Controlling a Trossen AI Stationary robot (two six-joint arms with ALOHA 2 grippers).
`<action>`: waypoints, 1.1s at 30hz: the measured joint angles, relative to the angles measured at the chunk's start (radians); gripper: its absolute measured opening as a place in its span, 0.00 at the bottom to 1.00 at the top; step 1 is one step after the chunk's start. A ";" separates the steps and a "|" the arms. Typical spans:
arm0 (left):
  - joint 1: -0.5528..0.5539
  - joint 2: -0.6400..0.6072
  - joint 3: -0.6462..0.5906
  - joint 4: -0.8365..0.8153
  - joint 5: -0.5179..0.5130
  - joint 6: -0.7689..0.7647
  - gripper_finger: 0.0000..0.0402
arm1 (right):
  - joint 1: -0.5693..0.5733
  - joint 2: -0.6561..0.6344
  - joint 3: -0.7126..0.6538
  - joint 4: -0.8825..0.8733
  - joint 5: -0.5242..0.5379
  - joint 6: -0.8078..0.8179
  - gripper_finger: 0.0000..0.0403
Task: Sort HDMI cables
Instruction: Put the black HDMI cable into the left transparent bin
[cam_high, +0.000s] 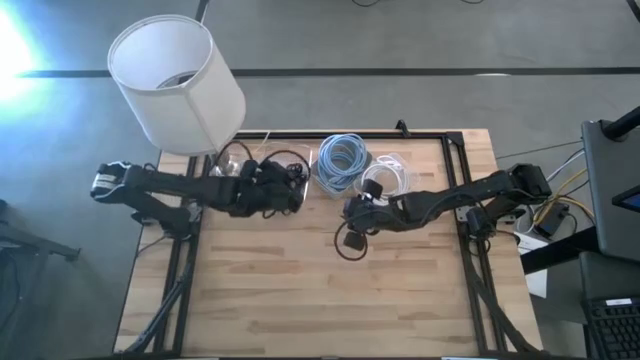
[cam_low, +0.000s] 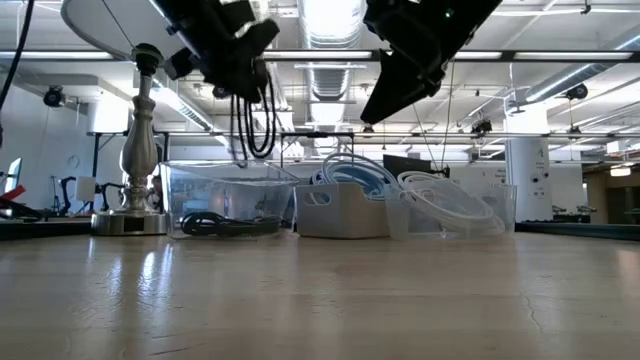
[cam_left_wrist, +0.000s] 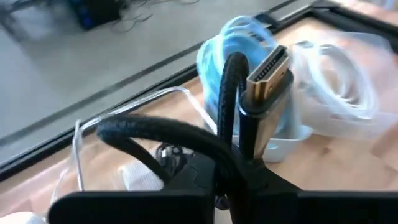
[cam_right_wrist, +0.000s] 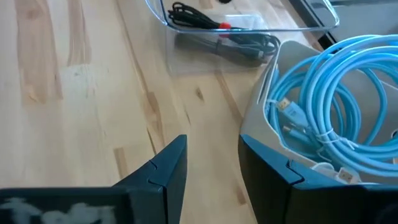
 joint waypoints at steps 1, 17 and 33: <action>0.019 0.003 -0.004 -0.002 0.013 -0.012 0.05 | 0.000 0.000 -0.003 0.000 0.000 0.000 0.35; 0.267 0.183 -0.061 -0.004 0.478 -0.084 0.10 | 0.000 0.001 -0.010 0.003 0.000 0.000 0.31; 0.286 0.291 -0.057 0.004 0.499 -0.064 0.25 | 0.000 0.001 -0.016 0.003 -0.002 -0.001 0.29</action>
